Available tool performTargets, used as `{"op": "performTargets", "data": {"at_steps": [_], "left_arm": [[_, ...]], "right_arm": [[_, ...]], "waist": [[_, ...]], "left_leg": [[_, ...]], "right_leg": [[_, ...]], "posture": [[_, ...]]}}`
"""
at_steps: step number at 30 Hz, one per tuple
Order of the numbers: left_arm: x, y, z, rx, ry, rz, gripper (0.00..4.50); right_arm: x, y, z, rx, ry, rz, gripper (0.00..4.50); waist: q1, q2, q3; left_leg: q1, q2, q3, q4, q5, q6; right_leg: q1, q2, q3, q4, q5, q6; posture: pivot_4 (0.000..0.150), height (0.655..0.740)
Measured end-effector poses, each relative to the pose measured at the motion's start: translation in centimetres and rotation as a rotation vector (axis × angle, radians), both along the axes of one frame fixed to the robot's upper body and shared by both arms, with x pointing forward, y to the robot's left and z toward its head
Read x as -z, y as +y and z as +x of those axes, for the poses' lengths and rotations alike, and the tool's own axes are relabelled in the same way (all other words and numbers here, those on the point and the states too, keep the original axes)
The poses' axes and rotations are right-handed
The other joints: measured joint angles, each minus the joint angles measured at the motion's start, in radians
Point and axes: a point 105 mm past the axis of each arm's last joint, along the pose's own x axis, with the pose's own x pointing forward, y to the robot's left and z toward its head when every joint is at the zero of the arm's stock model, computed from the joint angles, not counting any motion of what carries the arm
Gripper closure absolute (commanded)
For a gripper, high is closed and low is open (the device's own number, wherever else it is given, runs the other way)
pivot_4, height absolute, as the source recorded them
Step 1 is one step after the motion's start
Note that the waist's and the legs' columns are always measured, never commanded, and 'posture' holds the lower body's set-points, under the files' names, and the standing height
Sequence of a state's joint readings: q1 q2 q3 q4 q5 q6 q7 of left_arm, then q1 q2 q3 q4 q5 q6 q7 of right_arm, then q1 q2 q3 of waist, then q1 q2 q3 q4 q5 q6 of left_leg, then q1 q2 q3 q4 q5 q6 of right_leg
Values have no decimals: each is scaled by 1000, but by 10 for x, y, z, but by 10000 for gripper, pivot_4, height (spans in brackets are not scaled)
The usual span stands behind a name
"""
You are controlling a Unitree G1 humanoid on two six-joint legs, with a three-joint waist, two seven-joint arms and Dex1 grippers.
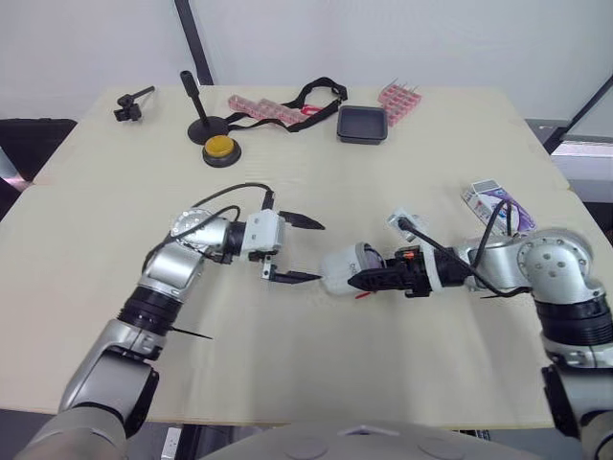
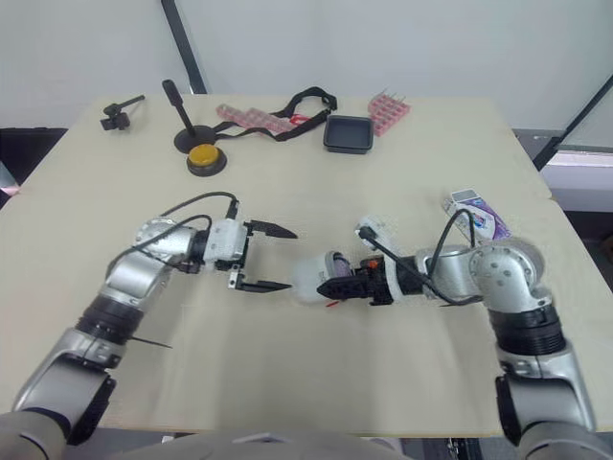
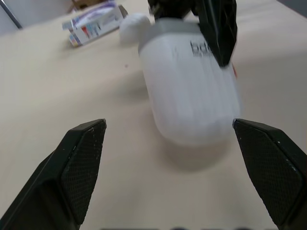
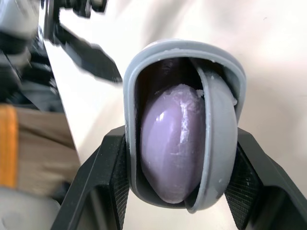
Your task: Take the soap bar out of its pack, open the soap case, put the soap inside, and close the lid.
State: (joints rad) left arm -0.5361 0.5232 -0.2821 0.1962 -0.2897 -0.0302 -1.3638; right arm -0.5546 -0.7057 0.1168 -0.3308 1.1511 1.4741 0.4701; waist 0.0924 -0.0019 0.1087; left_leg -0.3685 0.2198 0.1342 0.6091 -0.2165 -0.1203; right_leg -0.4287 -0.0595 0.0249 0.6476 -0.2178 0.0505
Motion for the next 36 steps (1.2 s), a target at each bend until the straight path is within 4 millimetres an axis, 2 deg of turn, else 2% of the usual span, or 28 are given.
{"op": "performTargets", "data": {"at_steps": [3,6,10,13,19,31,36], "left_arm": [[-2,1,5,-41,148,18,56],[-7,-12,5,-60,267,-3,56],[-22,-37,3,-49,301,-52,56],[-30,-54,2,-50,240,-38,56],[-18,-61,0,-61,175,35,56],[-19,-75,3,-79,149,1,56],[-18,-76,1,-71,145,-2,56]], "right_arm": [[-16,-7,4,-123,-180,-187,22901],[-21,-7,8,-263,-303,-336,22901],[-24,-4,14,-389,-404,-459,22901],[-28,4,24,-465,-502,-543,22901],[-14,10,30,-529,-507,-596,22901],[-15,25,34,-585,-558,-600,22901],[-16,24,35,-591,-558,-609,22901]], "waist": [[3,0,1],[4,0,1],[5,-1,2],[-1,-1,2],[-3,-1,2],[0,-1,2],[2,-1,2]], "left_leg": [[1,0,0,-1,0,0],[0,0,0,0,0,0],[-2,0,-1,1,0,0],[-1,0,-1,1,0,0],[-2,0,-1,1,1,1],[-2,0,-1,2,1,2],[-2,0,-2,2,1,2]], "right_leg": [[1,0,0,0,0,0],[1,0,1,-1,0,0],[1,0,2,-1,0,0],[1,0,2,0,0,0],[1,0,1,2,0,0],[1,0,2,4,0,-1],[1,0,2,4,0,-1]], "posture": [[1500,7291],[1500,7291],[1500,7291],[1500,7291],[1500,7291],[1500,7291],[1500,7291]]}}
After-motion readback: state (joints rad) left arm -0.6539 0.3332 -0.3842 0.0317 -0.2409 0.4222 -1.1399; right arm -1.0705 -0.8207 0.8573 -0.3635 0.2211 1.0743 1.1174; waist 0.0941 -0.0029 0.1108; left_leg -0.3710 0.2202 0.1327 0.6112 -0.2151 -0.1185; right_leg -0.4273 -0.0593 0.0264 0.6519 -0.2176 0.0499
